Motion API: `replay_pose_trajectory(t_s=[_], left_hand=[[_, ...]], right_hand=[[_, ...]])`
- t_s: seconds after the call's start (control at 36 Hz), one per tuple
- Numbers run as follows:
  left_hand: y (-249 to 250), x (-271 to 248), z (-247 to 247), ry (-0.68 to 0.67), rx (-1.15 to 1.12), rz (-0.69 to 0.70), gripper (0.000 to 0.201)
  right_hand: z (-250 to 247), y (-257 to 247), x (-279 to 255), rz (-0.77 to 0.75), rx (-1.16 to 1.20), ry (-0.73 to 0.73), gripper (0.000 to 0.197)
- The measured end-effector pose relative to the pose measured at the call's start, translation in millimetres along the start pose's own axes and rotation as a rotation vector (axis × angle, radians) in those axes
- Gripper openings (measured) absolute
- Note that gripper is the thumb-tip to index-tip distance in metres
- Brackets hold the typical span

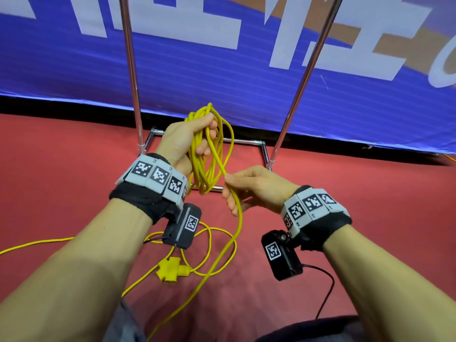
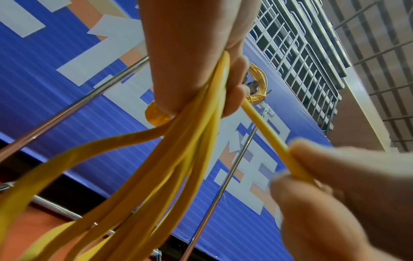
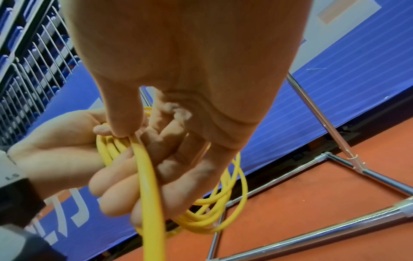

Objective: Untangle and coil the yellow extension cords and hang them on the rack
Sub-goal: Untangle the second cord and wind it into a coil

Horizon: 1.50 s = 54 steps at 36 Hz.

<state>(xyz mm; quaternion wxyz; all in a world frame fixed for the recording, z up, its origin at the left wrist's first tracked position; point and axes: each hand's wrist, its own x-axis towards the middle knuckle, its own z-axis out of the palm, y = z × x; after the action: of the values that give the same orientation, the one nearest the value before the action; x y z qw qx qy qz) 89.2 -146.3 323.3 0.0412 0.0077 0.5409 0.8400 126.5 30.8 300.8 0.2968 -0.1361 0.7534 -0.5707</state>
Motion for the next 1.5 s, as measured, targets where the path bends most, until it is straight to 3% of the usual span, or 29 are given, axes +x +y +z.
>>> replay_pose_trajectory(t_s=[0.17,0.28,0.42,0.56,0.67,0.86,1.0,1.17,1.28,1.42,1.5], left_hand=[[10,-2,-10,-0.028,-0.079,-0.005,0.029],[10,-3,-9,-0.025,-0.083,0.002,0.029],[11,-4,-4,-0.06,-0.216,-0.038,0.034],[8,-3,1,-0.017,-0.233,-0.085,0.038],[8,-1,1,0.062,-0.27,-0.059,0.035],[4,5,-4,0.17,-0.172,0.019,0.033],[-7,7,4,0.167,0.108,0.06,0.031],[-21,5,6,0.147,0.379,0.041,0.029],[-28,-1,16,0.091,0.419,0.014,0.026],[-49,-10,36,0.09,0.313,-0.01,0.034],[-59,-12,41,0.138,0.178,-0.095,0.039]], right_hand=[[-10,16,-5,0.111,-0.038,-0.04,0.025],[-17,19,-5,0.117,-0.074,0.099,0.026],[-24,20,-5,0.042,-0.023,0.339,0.045],[-29,20,0,0.019,0.168,0.396,0.049],[-37,17,-3,0.059,0.189,0.413,0.038],[-53,20,-10,0.078,0.248,0.481,0.038],[-51,8,-3,0.036,0.326,0.61,0.027],[-40,-13,2,-0.025,0.48,0.519,0.025],[-31,-20,6,-0.094,0.515,0.46,0.026],[-18,-24,9,-0.117,0.251,0.406,0.022],[-14,-20,6,-0.088,0.091,0.357,0.024]])
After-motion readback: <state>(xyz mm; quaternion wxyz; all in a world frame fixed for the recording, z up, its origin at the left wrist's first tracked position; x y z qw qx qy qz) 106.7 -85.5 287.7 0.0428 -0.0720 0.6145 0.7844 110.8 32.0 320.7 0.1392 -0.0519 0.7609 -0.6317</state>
